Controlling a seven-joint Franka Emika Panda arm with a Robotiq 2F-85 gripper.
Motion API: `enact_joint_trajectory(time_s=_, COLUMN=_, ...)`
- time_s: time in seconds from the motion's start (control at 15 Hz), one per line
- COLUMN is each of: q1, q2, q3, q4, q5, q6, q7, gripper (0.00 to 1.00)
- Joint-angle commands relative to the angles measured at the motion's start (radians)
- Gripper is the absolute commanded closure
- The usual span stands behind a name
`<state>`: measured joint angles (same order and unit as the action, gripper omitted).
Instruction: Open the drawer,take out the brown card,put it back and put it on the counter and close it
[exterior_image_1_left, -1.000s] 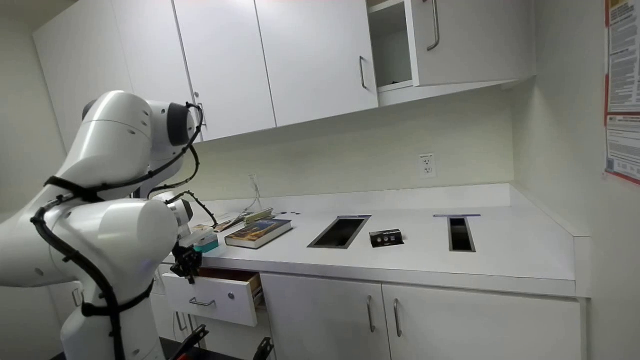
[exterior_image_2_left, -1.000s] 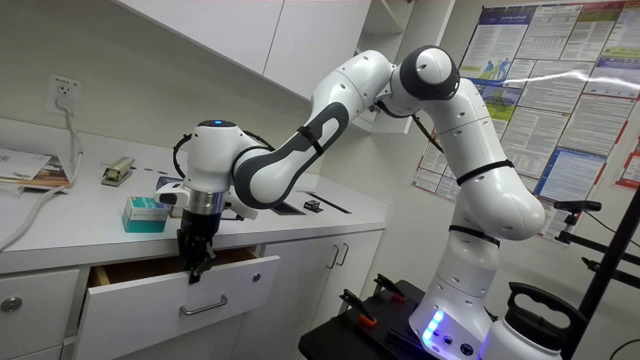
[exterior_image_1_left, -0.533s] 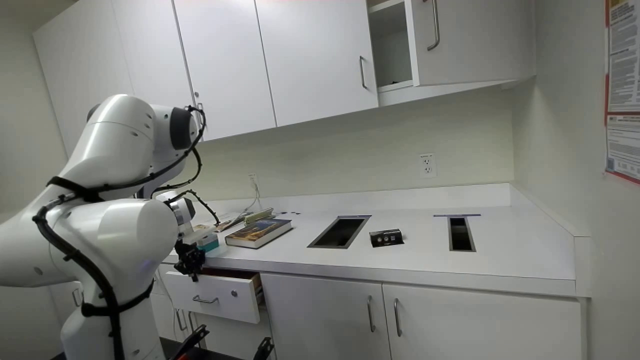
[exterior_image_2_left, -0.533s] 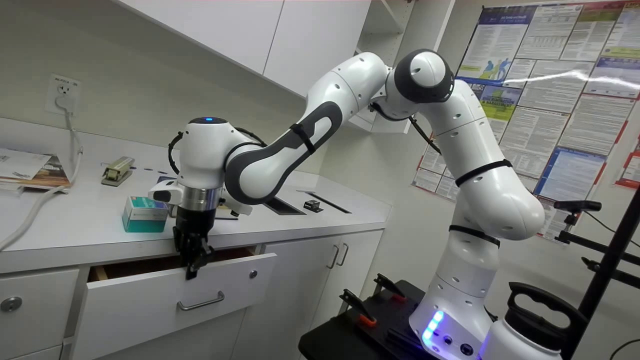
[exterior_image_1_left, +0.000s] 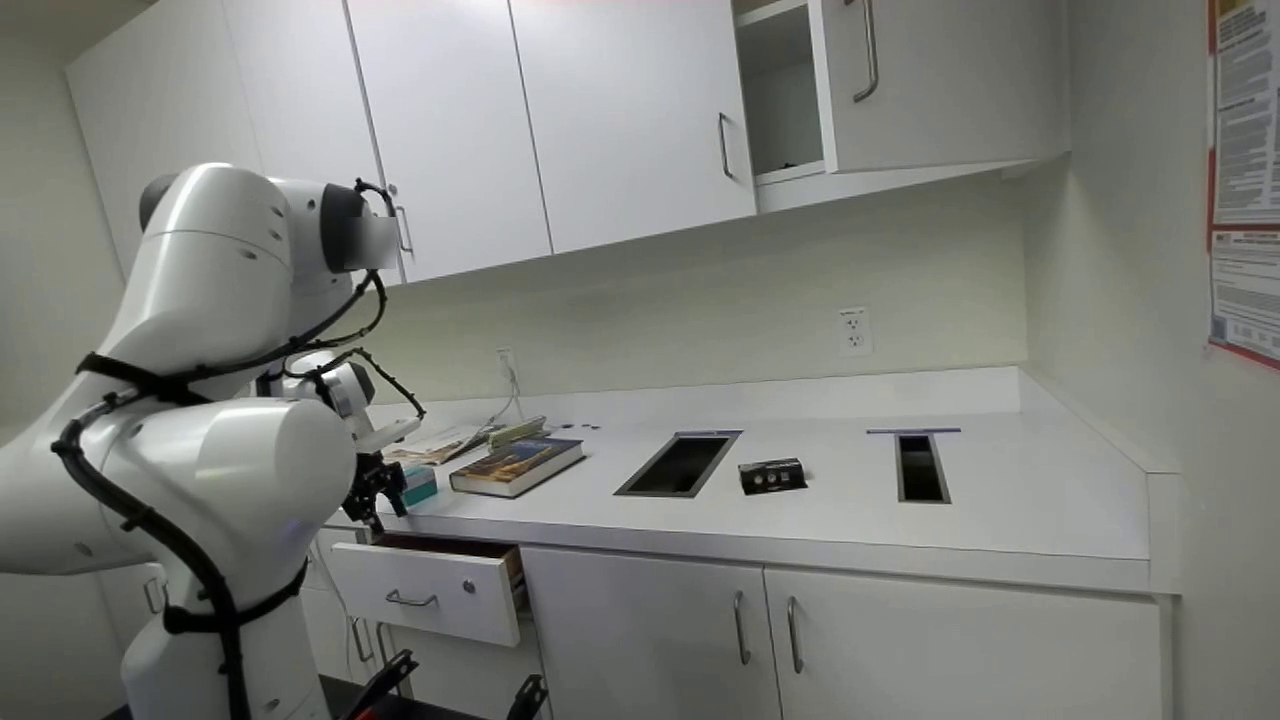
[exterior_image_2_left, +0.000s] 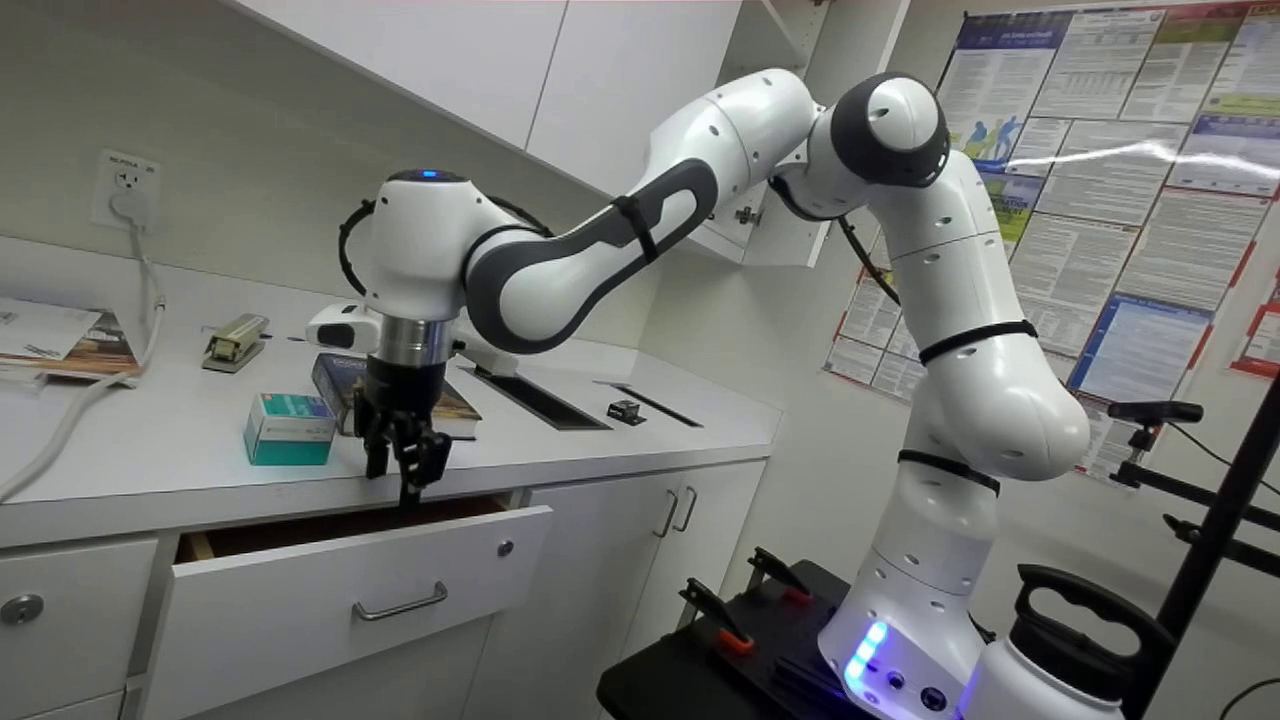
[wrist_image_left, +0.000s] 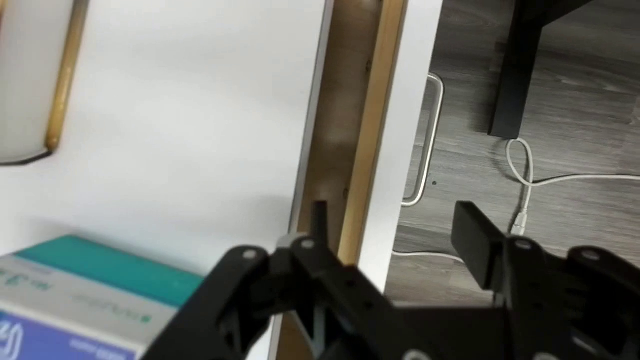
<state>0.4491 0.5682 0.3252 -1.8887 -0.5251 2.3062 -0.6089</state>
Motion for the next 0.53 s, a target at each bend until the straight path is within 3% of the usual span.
enact_joint_trajectory(time_s=0.0, q1=-0.005, q2=-0.159, q3=0.052, q4=-0.094, q5=0.061, q6=-0.113, q7=-0.006, gripper=0.0)
enact_joint_trajectory(time_s=0.27, q1=-0.002, q2=-0.264, q3=0.097, q4=-0.109, q5=0.127, q6=-0.309, q7=-0.001, gripper=0.0)
enact_joint_trajectory(time_s=0.47, q1=-0.004, q2=-0.317, q3=0.115, q4=-0.117, q5=0.148, q6=-0.389, q7=-0.01, gripper=0.0)
